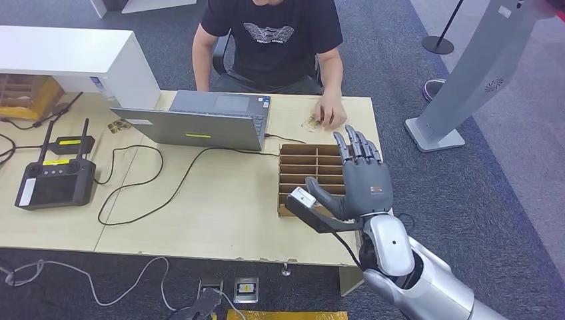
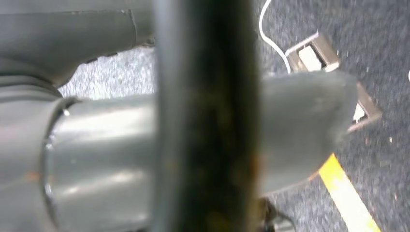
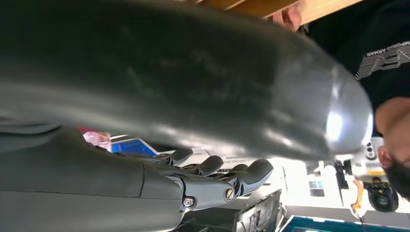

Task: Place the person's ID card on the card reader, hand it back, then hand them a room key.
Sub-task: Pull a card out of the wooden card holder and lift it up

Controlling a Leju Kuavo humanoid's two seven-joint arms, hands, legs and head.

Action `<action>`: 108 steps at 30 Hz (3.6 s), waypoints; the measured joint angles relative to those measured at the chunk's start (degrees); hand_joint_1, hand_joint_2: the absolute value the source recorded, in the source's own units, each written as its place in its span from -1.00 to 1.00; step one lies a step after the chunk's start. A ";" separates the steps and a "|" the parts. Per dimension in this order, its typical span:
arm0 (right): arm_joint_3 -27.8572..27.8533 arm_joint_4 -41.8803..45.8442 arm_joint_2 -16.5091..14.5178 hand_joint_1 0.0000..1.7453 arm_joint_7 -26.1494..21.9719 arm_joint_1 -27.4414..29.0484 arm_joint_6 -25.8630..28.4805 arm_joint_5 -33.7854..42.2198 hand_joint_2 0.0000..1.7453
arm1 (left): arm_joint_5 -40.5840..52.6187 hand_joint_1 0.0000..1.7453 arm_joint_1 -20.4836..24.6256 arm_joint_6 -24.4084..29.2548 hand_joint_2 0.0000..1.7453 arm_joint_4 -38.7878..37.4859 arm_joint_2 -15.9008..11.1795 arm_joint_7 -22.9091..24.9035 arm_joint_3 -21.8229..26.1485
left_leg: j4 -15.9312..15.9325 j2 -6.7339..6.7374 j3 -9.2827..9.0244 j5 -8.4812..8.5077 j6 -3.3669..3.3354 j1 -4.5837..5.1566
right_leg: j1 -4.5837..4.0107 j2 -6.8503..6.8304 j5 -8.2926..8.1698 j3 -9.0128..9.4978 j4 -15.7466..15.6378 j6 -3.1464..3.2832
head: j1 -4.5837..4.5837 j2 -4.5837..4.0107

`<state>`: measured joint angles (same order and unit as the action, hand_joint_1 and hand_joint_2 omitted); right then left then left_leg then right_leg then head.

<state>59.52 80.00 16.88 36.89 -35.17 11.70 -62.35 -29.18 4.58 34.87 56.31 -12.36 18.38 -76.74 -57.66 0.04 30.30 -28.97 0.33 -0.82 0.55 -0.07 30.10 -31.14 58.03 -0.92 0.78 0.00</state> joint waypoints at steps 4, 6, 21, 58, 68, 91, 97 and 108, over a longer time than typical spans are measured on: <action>-0.02 2.17 0.65 -1.00 0.04 0.00 -0.12 0.07 -1.00 | 0.00 -1.00 0.12 0.01 -1.00 1.02 -0.80 0.07 -0.04 | 0.01 0.00 0.01 0.01 0.02 0.00 | 0.00 0.02 0.00 0.00 0.02 0.00 | -0.02 0.00; -0.02 2.92 0.89 -1.00 0.04 0.00 -0.17 0.08 -1.00 | -0.01 -1.00 0.15 0.01 -1.00 1.43 -1.01 0.07 -0.08 | 0.01 0.00 0.02 0.01 0.02 0.01 | 0.01 0.02 0.00 0.00 0.01 0.00 | -0.03 0.00; 0.13 7.76 3.68 -1.00 0.22 0.10 -2.83 2.87 -0.50 | -2.17 -1.00 -1.18 2.89 -1.00 0.95 1.09 -1.60 1.25 | -0.01 0.00 0.05 0.00 0.01 0.03 | 0.04 0.02 0.00 -0.03 -0.02 0.00 | -0.01 0.00; 9.05 7.45 6.50 -1.00 0.87 3.24 -9.08 11.39 1.00 | -13.69 -1.00 -1.83 2.97 -1.00 -3.12 4.96 -5.29 1.94 | 0.01 -0.08 0.09 0.00 0.01 0.02 | 0.03 -0.13 0.00 -0.01 -0.02 0.00 | -0.01 0.00; 10.45 -2.20 3.17 -1.00 0.92 3.26 -0.98 0.19 1.00 | -14.04 -1.00 -1.59 2.97 -1.00 -3.86 5.52 -5.97 1.91 | 0.01 -0.08 0.10 0.00 0.01 0.02 | 0.02 -0.13 0.00 0.00 -0.02 0.00 | -0.02 0.00; 10.54 -10.28 -0.04 -1.00 0.90 3.25 -0.33 -0.38 1.00 | -14.01 -1.00 -1.59 2.97 -1.00 -4.90 6.08 -5.97 1.91 | 0.01 -0.08 0.09 0.01 0.01 0.02 | 0.03 -0.12 0.00 -0.01 -0.02 0.00 | -0.02 0.00; 10.49 -11.32 -0.80 -1.00 0.92 3.25 0.37 -1.17 1.00 | -13.99 -1.00 -1.58 2.97 -1.00 -4.98 6.09 -5.97 1.91 | 0.01 -0.08 0.09 0.01 0.01 0.02 | 0.02 -0.12 0.00 -0.01 -0.02 0.00 | -0.02 0.00; 9.73 -12.90 -2.02 -1.00 0.93 3.28 -0.62 -2.44 1.00 | -13.99 -1.00 -1.36 2.97 -1.00 -5.26 6.09 -5.96 1.88 | 0.00 -0.08 0.09 0.01 0.01 0.02 | 0.03 -0.11 0.00 -0.01 -0.02 0.00 | -0.02 0.00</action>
<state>69.25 67.10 14.86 37.82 -31.89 11.08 -64.79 -43.17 3.23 37.83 51.06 -6.27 12.43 -74.86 -57.65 -0.04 30.39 -28.96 0.34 -0.79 0.57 -0.18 30.10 -31.15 58.01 -0.93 0.75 0.00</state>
